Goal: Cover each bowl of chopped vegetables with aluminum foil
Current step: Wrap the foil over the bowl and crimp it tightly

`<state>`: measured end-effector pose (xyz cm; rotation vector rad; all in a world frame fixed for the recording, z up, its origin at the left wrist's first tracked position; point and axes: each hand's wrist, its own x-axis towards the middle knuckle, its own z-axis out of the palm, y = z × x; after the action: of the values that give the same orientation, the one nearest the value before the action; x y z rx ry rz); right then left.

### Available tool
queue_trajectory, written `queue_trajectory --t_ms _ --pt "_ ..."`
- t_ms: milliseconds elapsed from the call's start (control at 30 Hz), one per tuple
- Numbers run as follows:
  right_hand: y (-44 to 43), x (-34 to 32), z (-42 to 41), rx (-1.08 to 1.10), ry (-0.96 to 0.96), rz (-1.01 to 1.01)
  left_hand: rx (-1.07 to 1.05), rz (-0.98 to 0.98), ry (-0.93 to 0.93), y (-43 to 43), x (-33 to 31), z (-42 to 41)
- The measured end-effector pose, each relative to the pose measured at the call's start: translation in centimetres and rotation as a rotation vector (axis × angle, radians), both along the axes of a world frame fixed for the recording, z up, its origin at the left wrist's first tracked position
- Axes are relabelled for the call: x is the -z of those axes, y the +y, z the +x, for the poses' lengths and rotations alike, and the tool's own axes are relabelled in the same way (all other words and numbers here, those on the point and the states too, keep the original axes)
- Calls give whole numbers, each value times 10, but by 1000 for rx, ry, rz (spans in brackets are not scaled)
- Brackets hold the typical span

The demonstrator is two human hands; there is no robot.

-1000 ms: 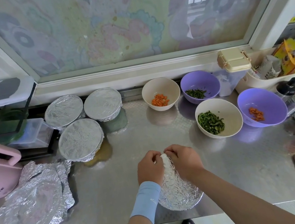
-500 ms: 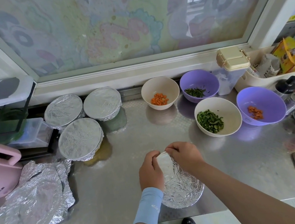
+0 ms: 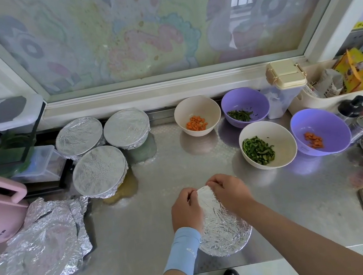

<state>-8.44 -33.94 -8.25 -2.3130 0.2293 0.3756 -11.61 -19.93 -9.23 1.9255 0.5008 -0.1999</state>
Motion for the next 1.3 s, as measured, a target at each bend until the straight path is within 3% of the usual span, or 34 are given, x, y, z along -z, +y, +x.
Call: queue_trajectory --t_ms 100,400,567,700,767,900,1067,1200,1300 --pt "-2 2 -2 22 -5 -3 47 -35 7 -1 2 -2" --pt "-4 6 -2 -59 -34 -36 -81 -217 91 -1 -3 2" --pt "-10 13 -14 -74 -239 -150 97 49 -17 3 2 -1" --pt "-8 19 -35 -151 -160 -218 564 522 -309 5 8 5" --pt "-9 23 -39 -148 -144 -205 691 575 -301 2 5 4" --pt "-13 25 -38 -161 -196 -193 708 654 -297 2 9 2" --pt "-19 23 -44 -338 -219 -351 762 821 -323 3 11 -10" --pt "-27 28 -54 -467 -349 -412 841 817 -329 9 16 -24" --pt "-28 30 -55 -484 -330 -395 834 857 -310 10 20 -27"
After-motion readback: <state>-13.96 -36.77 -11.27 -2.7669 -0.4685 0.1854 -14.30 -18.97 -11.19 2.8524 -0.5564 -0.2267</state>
